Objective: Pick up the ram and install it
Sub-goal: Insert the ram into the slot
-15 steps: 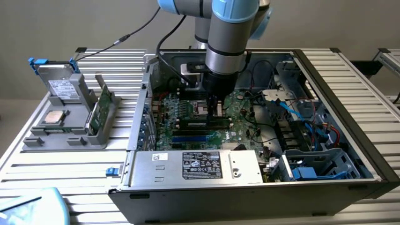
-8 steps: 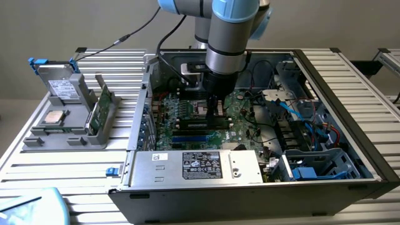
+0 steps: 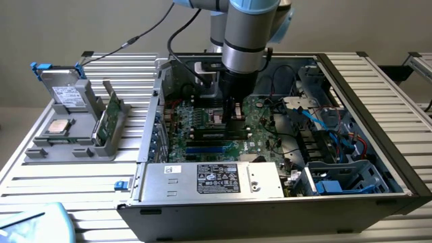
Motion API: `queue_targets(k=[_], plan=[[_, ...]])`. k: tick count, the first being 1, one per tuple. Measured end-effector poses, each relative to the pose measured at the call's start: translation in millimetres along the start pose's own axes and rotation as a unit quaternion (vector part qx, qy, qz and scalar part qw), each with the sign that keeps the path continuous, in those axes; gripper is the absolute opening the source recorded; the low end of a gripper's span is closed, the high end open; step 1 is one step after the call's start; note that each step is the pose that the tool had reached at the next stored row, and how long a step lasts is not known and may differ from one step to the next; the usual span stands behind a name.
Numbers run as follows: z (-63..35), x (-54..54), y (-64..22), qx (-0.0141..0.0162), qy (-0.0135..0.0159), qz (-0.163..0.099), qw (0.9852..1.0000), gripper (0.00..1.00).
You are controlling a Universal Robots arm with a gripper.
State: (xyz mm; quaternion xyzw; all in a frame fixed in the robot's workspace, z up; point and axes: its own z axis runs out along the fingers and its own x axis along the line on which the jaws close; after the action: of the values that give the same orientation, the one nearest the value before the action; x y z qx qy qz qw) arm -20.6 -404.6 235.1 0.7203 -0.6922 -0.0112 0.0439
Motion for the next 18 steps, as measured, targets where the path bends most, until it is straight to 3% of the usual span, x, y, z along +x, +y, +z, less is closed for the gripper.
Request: queue_targets(k=[5, 12, 13, 16, 18], plan=[[-17.0, 0.7, 2.9, 0.0000, 0.0000, 0.000, 1.0000, 0.52], [-17.6, 0.7, 3.1, 0.0000, -0.0001, 0.000, 1.0000, 0.52], [-17.6, 0.7, 3.1, 0.0000, -0.0001, 0.000, 1.0000, 0.50], [-17.6, 0.7, 3.1, 0.0000, -0.0001, 0.000, 1.0000, 0.31], [-17.6, 0.7, 3.1, 0.0000, -0.0001, 0.000, 1.0000, 0.25]])
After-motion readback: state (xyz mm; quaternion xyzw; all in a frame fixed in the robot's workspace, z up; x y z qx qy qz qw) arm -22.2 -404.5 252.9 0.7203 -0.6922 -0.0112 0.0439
